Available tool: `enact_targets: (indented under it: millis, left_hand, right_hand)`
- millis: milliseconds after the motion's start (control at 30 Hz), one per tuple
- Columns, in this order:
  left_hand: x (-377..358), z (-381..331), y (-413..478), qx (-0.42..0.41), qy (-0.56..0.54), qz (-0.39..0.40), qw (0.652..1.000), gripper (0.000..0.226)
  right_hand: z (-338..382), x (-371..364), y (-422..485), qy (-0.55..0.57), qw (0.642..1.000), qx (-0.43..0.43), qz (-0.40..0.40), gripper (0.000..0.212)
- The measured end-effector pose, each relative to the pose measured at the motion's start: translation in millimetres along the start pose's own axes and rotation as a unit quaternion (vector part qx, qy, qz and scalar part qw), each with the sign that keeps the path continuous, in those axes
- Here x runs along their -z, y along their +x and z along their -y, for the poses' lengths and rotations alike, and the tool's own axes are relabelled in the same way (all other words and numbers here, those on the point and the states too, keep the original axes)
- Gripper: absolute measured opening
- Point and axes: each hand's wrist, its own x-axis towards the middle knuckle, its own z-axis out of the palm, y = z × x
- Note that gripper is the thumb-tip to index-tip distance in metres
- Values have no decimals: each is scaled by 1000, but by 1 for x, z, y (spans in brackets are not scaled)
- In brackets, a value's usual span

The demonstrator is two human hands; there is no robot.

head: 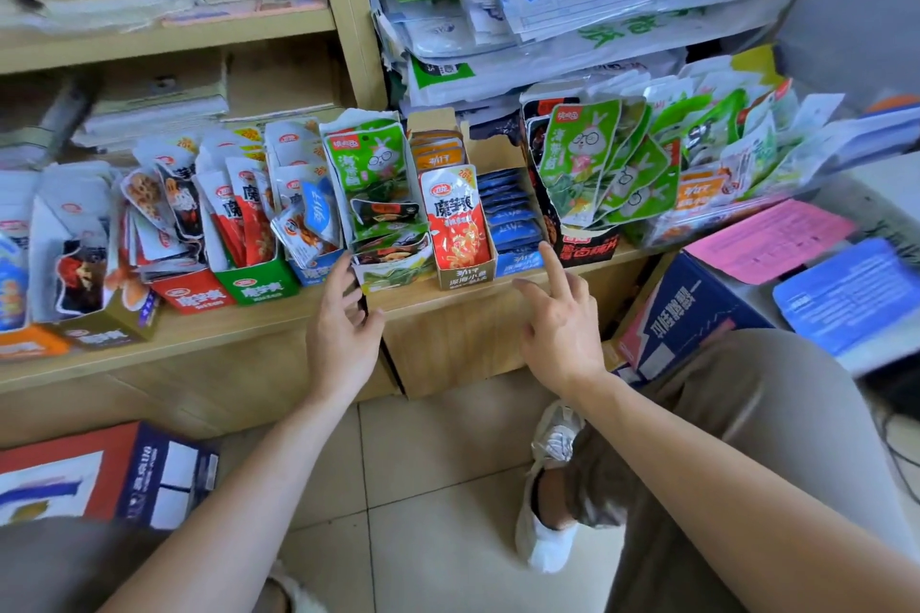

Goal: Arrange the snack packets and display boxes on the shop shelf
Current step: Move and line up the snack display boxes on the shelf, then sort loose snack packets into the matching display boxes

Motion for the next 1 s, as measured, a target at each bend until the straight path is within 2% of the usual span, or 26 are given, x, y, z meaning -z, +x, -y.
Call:
enact_targets:
  millis: [133, 233, 300, 400, 533, 600, 667, 767, 833, 1000]
  left_hand:
    - [4, 0, 0, -20, 18, -6, 1000, 68]
    - [7, -4, 0, -70, 46, -59, 995, 57]
    - [10, -14, 2, -129, 72, -113, 983, 48]
    - [15, -32, 11, -251, 159, -114, 948, 45]
    - [21, -44, 37, -305, 295, -19, 905, 45]
    - [25, -45, 51, -346, 341, -12, 874, 34]
    - [29, -50, 67, -385, 374, -38, 843, 23]
    - [31, -64, 89, -377, 409, -92, 826, 24]
    - [30, -71, 102, -340, 420, -111, 834, 30]
    - [29, -70, 117, -274, 400, -87, 870, 41]
  right_hand:
    - [10, 2, 7, 10, 998, 39, -52, 52]
    - [24, 7, 29, 109, 987, 90, -70, 52]
    - [34, 17, 52, 192, 974, 93, -71, 50]
    - [48, 34, 91, 234, 968, 81, -45, 59]
    - [57, 36, 134, 175, 982, 71, 19, 76]
    - [54, 31, 145, 154, 986, 68, 12, 73]
    - [50, 29, 149, 176, 982, 70, -15, 66]
    - [47, 28, 146, 208, 976, 60, -37, 57]
    - [45, 28, 144, 218, 974, 45, -39, 53]
    - [42, 36, 137, 288, 957, 1, -44, 46]
